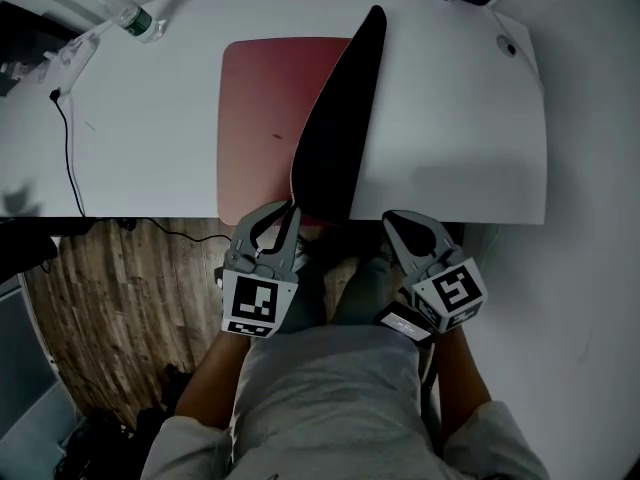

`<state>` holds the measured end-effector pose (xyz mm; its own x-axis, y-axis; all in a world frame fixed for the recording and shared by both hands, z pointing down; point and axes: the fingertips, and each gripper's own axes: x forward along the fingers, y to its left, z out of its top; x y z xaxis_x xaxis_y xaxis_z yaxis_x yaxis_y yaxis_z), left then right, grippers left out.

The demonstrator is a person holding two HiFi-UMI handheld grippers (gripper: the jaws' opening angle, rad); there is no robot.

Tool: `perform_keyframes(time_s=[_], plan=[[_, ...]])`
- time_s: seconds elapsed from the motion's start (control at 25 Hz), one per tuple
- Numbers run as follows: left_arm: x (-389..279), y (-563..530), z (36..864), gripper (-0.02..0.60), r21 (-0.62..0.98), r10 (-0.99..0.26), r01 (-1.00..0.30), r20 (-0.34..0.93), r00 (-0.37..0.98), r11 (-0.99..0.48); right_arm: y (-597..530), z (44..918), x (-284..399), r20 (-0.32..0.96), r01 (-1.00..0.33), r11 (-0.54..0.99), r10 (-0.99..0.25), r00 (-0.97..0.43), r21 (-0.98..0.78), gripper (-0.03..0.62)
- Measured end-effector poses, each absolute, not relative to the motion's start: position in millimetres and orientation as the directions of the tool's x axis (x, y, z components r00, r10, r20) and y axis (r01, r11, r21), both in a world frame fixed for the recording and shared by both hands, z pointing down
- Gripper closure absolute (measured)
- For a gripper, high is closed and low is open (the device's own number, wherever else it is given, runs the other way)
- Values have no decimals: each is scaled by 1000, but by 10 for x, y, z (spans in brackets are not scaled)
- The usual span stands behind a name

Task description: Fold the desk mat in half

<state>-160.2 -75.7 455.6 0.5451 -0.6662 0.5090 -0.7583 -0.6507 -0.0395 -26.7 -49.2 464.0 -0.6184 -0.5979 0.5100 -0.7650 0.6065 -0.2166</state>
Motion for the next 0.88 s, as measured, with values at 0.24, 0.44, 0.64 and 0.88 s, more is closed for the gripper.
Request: perform_keyframes(time_s=[0.24, 0.44, 0.64, 0.88], plan=[[-2012, -736, 4685, 548, -15, -677, -792, 528, 512, -610, -567, 4667, -535, 517, -756, 622, -586, -624, -206, 586], [-2440, -689, 4935, 546, 41, -674, -840, 578, 461, -540, -607, 4678, -797, 519, -741, 640, -571, -636, -204, 587], [-2758, -628, 5104, 546, 65, -671, -869, 609, 423, -490, -627, 4703, -963, 529, -729, 654, -554, -643, -202, 586], [-2962, -615, 5196, 546, 78, -673, -886, 621, 402, -457, -678, 4697, -1167, 530, -716, 668, -540, -654, -202, 586]])
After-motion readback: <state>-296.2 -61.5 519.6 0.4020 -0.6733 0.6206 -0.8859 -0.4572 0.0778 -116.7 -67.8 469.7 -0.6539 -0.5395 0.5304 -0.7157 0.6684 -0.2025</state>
